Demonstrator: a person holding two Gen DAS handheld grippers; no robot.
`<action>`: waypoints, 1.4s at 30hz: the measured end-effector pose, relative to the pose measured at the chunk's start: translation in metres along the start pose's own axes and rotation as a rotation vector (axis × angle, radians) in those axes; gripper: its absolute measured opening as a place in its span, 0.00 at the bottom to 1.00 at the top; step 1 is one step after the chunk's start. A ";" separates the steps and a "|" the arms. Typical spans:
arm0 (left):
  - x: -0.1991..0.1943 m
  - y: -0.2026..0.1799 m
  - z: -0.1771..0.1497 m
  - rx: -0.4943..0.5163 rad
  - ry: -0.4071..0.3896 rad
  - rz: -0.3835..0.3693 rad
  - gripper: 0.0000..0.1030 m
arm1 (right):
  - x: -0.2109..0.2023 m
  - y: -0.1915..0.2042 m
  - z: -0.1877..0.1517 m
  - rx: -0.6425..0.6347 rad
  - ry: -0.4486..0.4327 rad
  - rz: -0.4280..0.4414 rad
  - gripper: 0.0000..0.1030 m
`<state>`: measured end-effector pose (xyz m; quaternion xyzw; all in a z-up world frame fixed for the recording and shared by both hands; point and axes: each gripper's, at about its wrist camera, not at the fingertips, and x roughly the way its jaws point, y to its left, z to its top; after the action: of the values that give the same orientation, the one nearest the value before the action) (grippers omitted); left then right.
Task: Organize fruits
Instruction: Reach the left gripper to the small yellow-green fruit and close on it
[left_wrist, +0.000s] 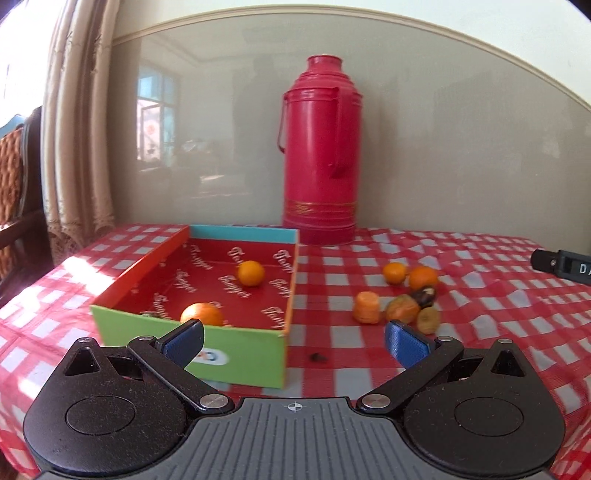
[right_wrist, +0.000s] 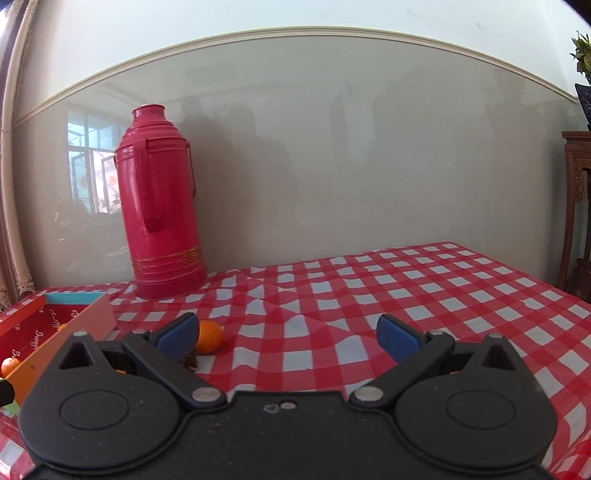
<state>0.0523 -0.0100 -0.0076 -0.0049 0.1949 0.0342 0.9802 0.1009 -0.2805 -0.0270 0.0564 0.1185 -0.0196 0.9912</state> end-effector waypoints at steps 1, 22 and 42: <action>0.001 -0.005 0.000 0.011 -0.006 -0.003 1.00 | -0.001 -0.004 0.000 0.004 0.000 -0.005 0.94; 0.068 -0.116 -0.007 0.093 0.061 -0.115 0.71 | 0.001 -0.095 -0.012 0.031 0.069 -0.174 0.94; 0.102 -0.123 -0.008 0.011 0.153 -0.133 0.25 | 0.009 -0.104 -0.018 0.003 0.108 -0.180 0.94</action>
<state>0.1522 -0.1264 -0.0542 -0.0148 0.2687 -0.0323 0.9626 0.0999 -0.3822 -0.0577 0.0482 0.1763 -0.1058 0.9774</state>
